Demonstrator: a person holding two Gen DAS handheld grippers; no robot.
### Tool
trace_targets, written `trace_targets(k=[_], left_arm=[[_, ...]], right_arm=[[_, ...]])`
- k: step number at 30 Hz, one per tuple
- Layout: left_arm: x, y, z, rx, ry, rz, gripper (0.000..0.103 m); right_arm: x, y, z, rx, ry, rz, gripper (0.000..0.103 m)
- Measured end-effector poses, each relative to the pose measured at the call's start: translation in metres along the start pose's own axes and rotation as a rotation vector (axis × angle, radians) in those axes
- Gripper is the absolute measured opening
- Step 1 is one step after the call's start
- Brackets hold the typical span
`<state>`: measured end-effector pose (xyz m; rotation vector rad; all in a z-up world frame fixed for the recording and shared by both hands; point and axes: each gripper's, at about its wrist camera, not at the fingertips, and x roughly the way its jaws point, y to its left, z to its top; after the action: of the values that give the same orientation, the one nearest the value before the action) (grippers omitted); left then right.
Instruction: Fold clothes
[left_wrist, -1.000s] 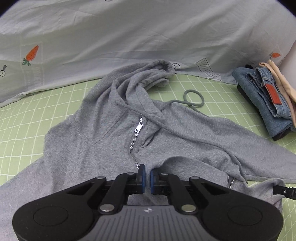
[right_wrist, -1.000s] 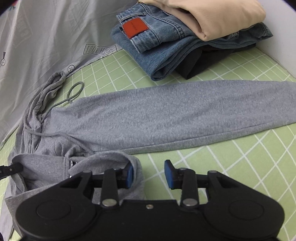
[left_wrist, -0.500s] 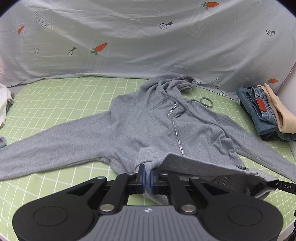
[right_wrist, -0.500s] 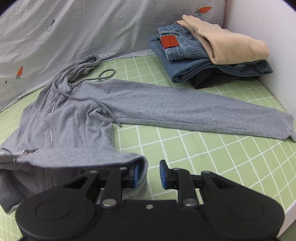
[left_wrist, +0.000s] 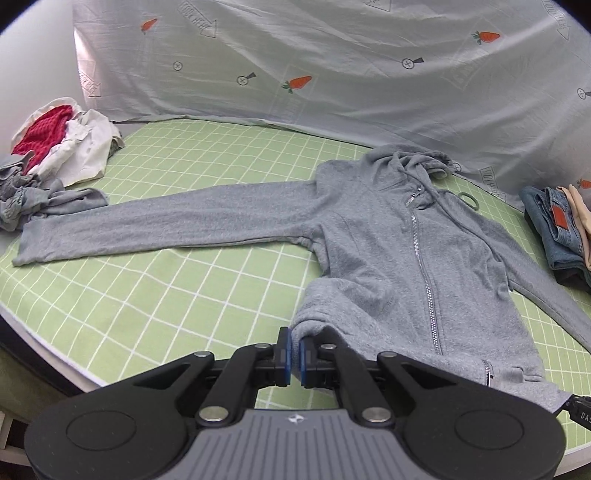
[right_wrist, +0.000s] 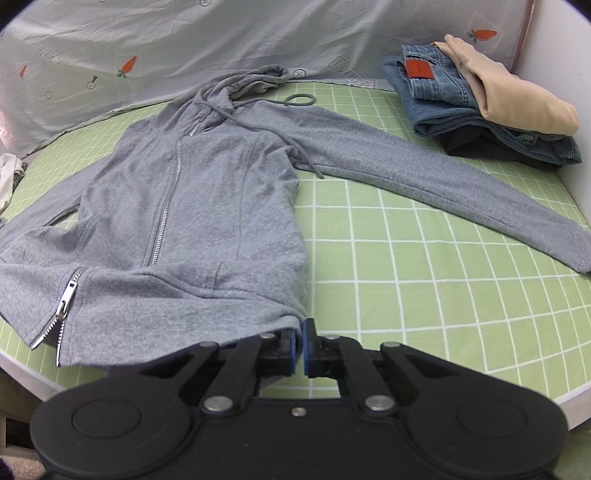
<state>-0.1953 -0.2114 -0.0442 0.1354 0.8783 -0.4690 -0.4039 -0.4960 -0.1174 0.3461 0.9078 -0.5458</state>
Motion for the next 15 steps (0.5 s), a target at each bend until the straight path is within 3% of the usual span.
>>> trace_targets(k=[5,10,12,15], left_arm=[[-0.009,0.019,-0.018,-0.022,0.005,0.072,0.005],[0.019,0.045,-0.052,-0.106,0.157,0.094,0.005],[0.024,0.051,-0.057,-0.141,0.205,0.071,0.006],[0.025,0.050,-0.051,-0.111,0.219,0.095,0.017]], right_arm=[[-0.004,0.017,-0.009,-0.112,0.017,0.044,0.003],[0.009,0.020,-0.016,-0.120,0.107,0.077,0.003],[0.009,0.020,-0.017,-0.116,0.125,0.066,0.008],[0.009,0.021,-0.016,-0.117,0.142,0.044,0.036]])
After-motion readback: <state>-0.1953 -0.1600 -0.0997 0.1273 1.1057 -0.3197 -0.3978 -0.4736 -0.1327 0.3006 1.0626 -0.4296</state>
